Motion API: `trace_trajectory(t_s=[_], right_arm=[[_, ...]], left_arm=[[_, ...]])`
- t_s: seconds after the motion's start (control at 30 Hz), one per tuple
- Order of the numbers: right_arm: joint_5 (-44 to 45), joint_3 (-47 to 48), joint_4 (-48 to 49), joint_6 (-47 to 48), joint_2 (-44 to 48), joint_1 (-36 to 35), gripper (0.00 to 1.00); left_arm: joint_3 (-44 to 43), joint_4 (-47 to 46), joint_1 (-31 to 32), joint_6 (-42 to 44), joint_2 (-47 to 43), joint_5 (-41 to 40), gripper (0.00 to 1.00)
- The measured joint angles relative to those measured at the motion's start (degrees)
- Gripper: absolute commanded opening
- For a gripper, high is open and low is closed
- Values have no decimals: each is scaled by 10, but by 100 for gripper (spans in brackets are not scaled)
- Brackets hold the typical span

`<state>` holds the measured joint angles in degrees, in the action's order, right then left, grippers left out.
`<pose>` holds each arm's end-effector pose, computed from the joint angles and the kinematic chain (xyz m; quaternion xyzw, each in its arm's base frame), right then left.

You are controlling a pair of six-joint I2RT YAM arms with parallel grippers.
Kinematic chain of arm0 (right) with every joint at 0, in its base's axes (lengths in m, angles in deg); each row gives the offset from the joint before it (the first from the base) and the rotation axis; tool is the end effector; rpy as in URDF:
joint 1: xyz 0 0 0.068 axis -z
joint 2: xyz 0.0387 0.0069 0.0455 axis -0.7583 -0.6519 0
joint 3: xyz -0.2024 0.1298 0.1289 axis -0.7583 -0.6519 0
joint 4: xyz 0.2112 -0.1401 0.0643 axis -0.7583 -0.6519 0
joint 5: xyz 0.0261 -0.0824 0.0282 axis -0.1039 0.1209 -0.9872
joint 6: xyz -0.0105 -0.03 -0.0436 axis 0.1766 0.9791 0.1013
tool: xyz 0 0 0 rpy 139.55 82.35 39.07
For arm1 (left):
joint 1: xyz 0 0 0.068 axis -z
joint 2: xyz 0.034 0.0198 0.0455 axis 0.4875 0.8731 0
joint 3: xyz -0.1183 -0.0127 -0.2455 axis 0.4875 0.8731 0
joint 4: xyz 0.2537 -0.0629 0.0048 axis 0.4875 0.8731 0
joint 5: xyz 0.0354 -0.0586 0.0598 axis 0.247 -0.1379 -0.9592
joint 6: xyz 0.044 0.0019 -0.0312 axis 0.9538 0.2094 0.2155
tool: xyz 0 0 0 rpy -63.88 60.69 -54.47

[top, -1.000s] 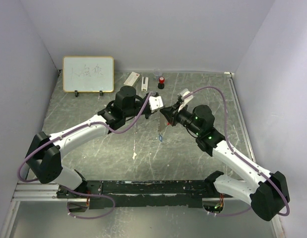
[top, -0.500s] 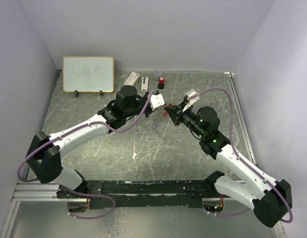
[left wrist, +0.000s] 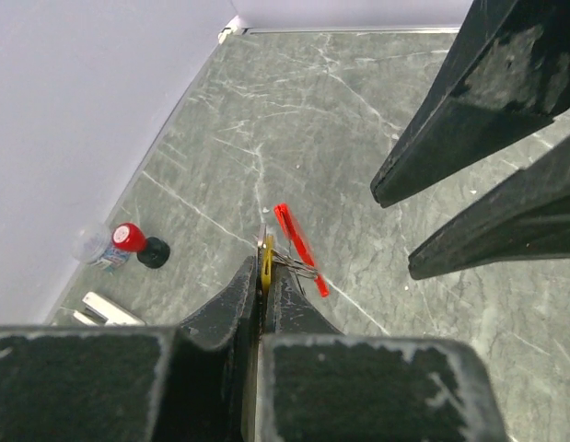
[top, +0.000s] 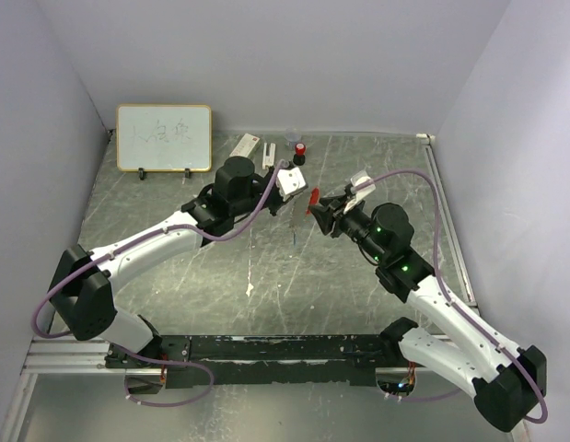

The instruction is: Put the keys on the keyring

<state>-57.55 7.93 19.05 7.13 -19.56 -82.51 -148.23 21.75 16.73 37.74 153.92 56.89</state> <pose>0.1711 0.1170 0.3226 -0.2160 0.6845 0.2685 0.6424 0.2410 -0.2634 0.3358 0.5013 0.5833 -0.2398 0.5924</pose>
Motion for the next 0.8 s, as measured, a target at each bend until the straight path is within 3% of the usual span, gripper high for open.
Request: trace_trajectory(t_s=[0.8], right_arm=[[-16, -8, 58, 27, -76, 0, 31]], left_arm=[[0, -1, 5, -67, 0, -24, 7]])
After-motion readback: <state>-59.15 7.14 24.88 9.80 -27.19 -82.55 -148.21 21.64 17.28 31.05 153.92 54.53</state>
